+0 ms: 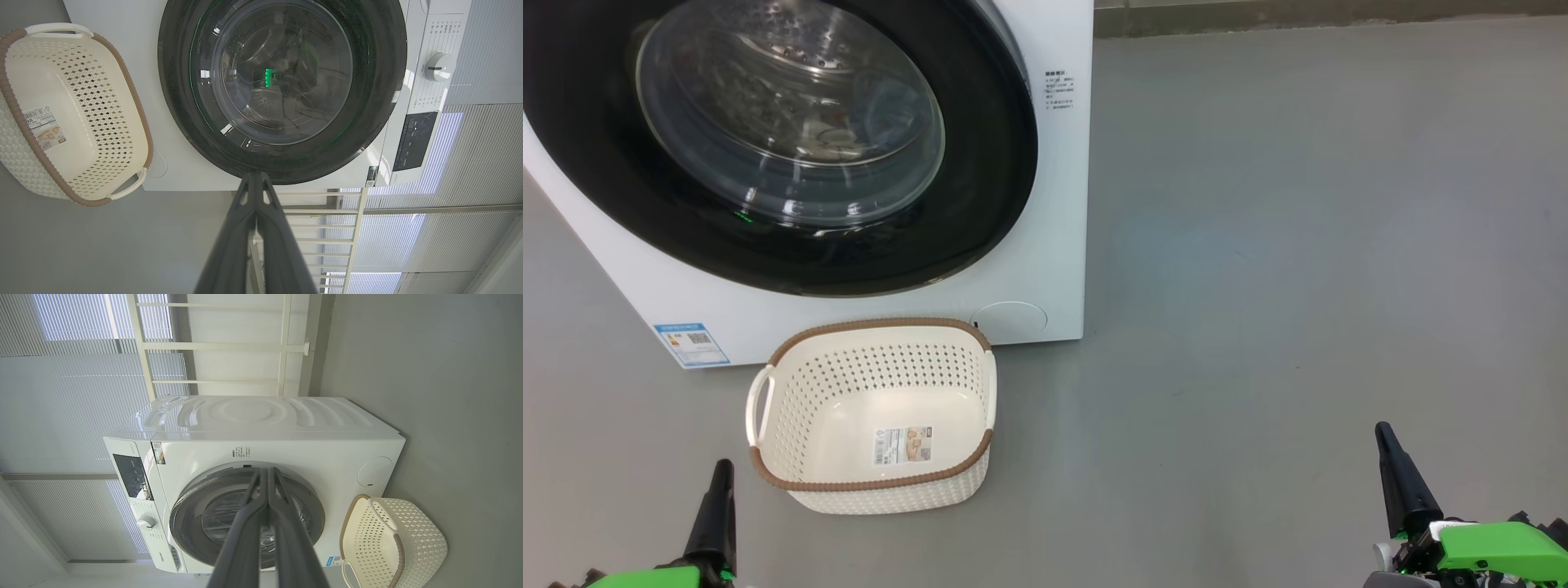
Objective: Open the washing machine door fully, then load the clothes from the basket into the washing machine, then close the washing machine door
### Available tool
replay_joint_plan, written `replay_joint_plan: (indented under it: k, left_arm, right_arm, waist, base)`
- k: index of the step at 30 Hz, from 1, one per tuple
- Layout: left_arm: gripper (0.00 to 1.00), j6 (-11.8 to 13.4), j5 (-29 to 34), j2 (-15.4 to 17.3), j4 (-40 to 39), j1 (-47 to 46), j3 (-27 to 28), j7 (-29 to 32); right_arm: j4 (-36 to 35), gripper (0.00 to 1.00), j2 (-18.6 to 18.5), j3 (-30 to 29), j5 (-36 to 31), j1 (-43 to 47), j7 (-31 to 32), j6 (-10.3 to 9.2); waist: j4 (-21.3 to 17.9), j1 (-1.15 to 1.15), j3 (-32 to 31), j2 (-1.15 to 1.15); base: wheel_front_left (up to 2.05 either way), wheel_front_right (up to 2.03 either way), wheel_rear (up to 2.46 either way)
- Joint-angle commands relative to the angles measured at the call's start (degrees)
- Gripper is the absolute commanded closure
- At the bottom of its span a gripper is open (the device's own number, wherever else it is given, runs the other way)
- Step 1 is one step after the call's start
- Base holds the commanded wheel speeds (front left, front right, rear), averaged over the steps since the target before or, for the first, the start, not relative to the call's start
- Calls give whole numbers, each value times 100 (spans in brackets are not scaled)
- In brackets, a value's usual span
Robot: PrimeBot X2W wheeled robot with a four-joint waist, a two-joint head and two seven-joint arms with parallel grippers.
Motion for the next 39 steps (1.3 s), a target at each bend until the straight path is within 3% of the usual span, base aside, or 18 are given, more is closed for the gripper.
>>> replay_joint_plan:
  k: [1, 39]
  left_arm:
    - [100, -65, -18, 84, -108, -225, 197, 38]
    - [100, -65, -13, 80, -108, -226, 203, 43]
  right_arm:
    - [-140, 100, -67, 131, 23, -237, 45, -6]
    - [-140, 100, -67, 131, 23, -237, 45, -6]
  waist:
    - [0, 0, 0, 0]
    - [0, 0, 0, 0]
  base:
    - [0, 0, 0]
    - [0, 0, 0]
